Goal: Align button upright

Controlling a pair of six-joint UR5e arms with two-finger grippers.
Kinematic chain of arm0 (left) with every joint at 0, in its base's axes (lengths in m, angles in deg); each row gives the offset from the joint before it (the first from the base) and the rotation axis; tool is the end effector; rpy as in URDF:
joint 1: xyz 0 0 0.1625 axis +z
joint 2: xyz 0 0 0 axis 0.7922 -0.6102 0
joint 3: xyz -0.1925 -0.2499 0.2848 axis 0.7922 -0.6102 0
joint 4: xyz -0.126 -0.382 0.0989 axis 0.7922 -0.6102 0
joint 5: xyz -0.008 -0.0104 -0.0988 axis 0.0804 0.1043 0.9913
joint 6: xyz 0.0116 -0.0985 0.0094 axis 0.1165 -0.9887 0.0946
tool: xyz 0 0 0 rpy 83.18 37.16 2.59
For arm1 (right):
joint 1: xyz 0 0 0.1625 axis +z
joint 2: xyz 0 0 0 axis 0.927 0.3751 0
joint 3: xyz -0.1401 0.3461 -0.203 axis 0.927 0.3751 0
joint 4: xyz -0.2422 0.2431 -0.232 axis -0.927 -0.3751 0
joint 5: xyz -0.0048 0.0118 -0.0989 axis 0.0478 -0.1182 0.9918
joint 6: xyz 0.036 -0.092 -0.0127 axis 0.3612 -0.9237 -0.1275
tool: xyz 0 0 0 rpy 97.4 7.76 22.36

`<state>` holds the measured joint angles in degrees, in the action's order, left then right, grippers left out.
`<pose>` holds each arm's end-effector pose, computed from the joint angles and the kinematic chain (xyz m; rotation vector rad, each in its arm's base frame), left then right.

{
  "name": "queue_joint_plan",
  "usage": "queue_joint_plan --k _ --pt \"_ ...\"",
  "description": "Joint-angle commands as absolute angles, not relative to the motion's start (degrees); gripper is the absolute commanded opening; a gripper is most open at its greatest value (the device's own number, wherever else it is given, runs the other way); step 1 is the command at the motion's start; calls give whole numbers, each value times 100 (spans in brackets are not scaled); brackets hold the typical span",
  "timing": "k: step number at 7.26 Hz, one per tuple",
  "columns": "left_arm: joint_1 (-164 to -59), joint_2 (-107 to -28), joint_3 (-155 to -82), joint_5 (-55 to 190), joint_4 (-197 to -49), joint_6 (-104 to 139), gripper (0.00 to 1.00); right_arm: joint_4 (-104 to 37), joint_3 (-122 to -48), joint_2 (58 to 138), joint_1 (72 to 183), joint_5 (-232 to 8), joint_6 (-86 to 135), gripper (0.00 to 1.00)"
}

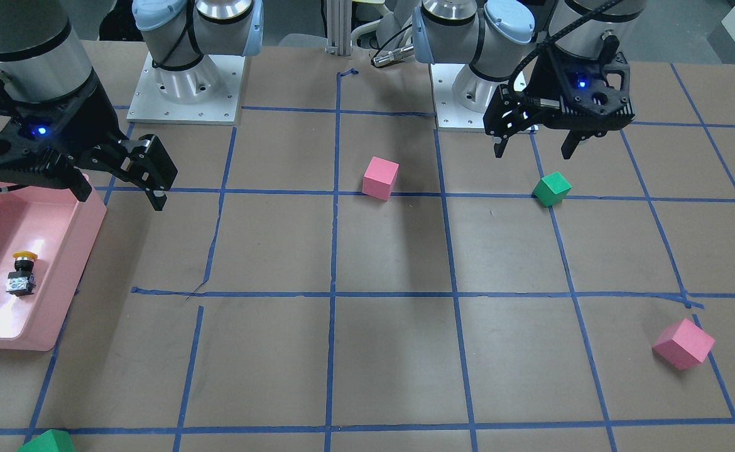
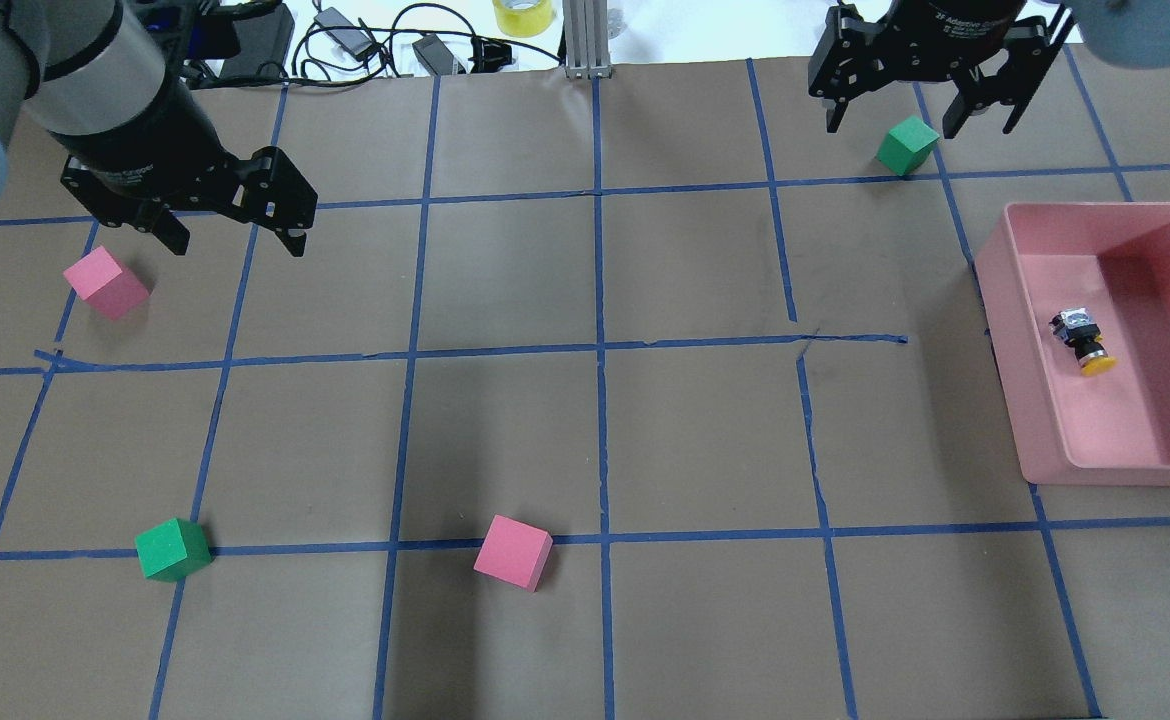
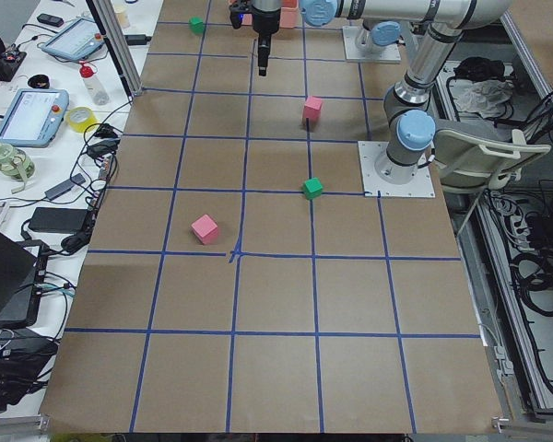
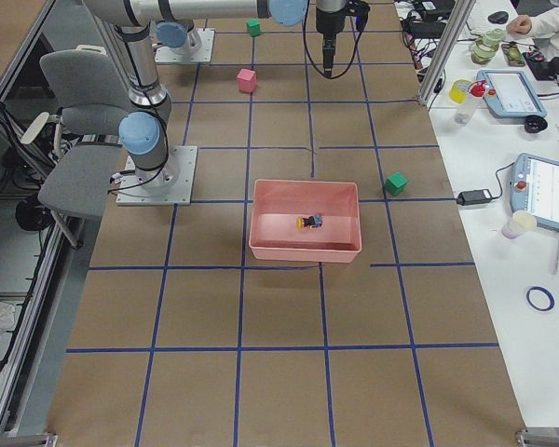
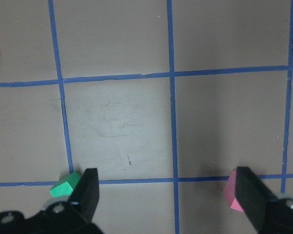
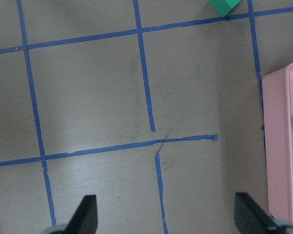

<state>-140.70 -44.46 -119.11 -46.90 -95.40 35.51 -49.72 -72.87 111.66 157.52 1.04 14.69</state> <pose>-0.1144 -0.4754 0.5059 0.0446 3.0880 -0.0897 0.1284 -0.5530 0.5128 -0.2030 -3.1302 0.1604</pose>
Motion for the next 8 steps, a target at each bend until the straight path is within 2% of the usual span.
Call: queue_joint_plan --k 1,3,6,7,8 --pt "-14064 -4459 -11914 -4689 -9537 3550 100 -4984 -7287 11159 15735 145 1433 100" --pt "-14072 -4467 -11905 -4672 -9546 3559 100 -5019 -7287 11115 15518 427 1363 100" --pt "-14064 -4494 -11914 -4680 -9546 3559 100 -5054 -7313 10774 14420 418 461 100" --pt "-14064 -4494 -11905 -4689 -9546 3550 100 -5219 -7574 10711 14060 340 379 100" --pt "-14064 -4476 -11905 -4698 -9546 3559 100 -6135 -8151 10693 13874 409 283 100"
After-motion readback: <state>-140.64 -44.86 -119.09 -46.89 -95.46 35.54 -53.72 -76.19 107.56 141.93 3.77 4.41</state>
